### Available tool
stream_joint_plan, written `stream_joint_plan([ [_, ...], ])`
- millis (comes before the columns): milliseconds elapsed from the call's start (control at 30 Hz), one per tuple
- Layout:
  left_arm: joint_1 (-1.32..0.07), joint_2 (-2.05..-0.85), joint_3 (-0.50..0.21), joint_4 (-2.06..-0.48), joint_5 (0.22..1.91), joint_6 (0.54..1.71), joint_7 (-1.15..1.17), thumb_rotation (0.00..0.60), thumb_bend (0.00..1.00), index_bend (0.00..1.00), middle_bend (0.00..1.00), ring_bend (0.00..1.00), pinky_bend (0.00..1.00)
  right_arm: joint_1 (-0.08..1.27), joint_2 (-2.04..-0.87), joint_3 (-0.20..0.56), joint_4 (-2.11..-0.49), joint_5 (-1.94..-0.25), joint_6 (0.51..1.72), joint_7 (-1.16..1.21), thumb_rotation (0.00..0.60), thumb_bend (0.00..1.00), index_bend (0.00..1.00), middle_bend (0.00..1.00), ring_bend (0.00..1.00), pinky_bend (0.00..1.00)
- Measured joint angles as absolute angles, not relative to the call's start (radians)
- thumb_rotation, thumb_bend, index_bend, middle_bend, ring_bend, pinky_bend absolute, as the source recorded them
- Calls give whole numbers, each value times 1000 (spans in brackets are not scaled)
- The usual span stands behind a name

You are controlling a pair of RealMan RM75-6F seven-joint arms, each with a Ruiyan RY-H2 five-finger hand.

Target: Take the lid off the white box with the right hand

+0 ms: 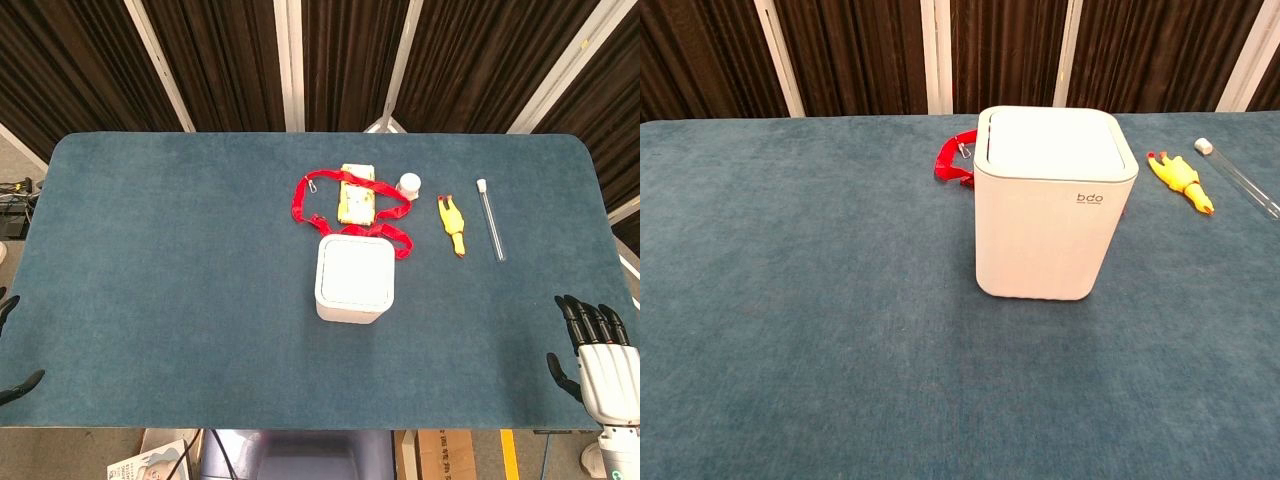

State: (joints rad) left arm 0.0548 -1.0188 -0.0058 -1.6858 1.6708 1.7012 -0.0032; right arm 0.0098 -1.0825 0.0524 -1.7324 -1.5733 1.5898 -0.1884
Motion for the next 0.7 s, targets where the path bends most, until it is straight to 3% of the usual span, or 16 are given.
stream_joint_plan([
  [700,58,-1028,-19,-1692,1643,1708,24,600,46,89,0,0,0,17,-1078,46,-1724,-1586,1572,-159,600,353,113,154,165,126],
])
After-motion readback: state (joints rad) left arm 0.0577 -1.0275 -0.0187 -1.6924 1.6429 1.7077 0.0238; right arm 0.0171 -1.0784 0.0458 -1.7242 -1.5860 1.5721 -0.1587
